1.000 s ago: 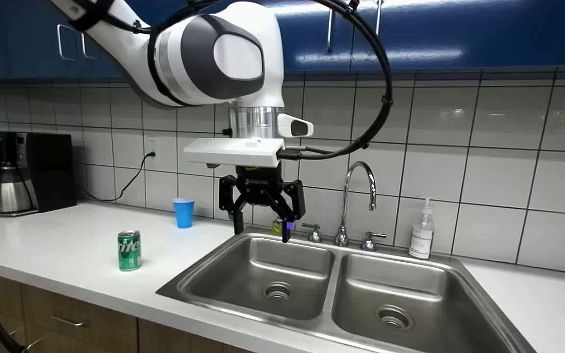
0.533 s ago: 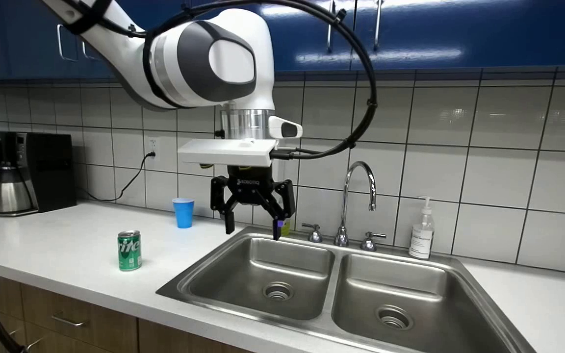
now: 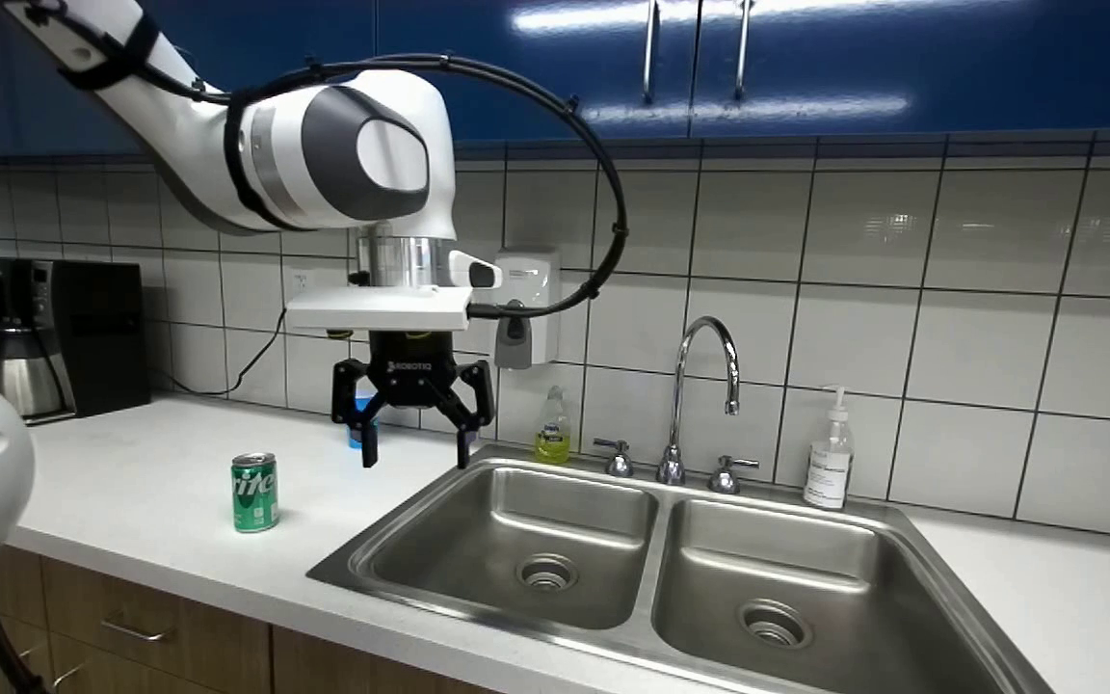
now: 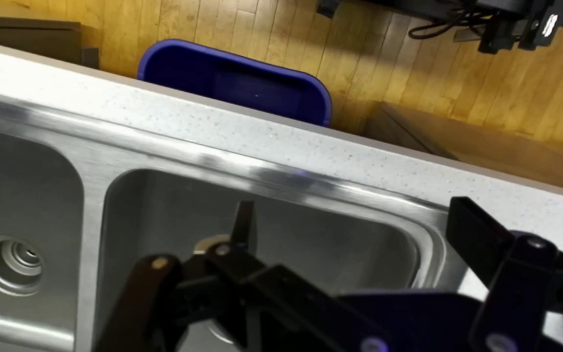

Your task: Put the green can inside the sink.

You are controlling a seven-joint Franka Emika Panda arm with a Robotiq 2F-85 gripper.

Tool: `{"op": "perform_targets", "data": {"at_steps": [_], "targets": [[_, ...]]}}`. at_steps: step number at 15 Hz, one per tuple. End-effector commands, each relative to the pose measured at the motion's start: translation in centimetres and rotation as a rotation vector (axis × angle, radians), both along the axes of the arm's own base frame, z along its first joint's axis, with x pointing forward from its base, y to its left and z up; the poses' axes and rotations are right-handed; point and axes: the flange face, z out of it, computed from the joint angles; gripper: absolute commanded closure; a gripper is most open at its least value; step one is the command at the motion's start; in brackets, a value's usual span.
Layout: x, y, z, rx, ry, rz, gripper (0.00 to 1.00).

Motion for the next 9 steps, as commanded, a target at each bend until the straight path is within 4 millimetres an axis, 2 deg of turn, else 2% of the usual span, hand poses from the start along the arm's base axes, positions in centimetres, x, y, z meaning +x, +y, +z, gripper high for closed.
{"op": "perform_targets", "data": {"at_steps": [1,6,9], "targets": [[0.2,3.0,-0.5,0.027,0.049,0.140,0.00],[1.0,7.2,-2.3,0.056,0.094,0.229,0.00],[1.7,10.5,-3.7,0.081,0.100,0.274,0.00]]}}
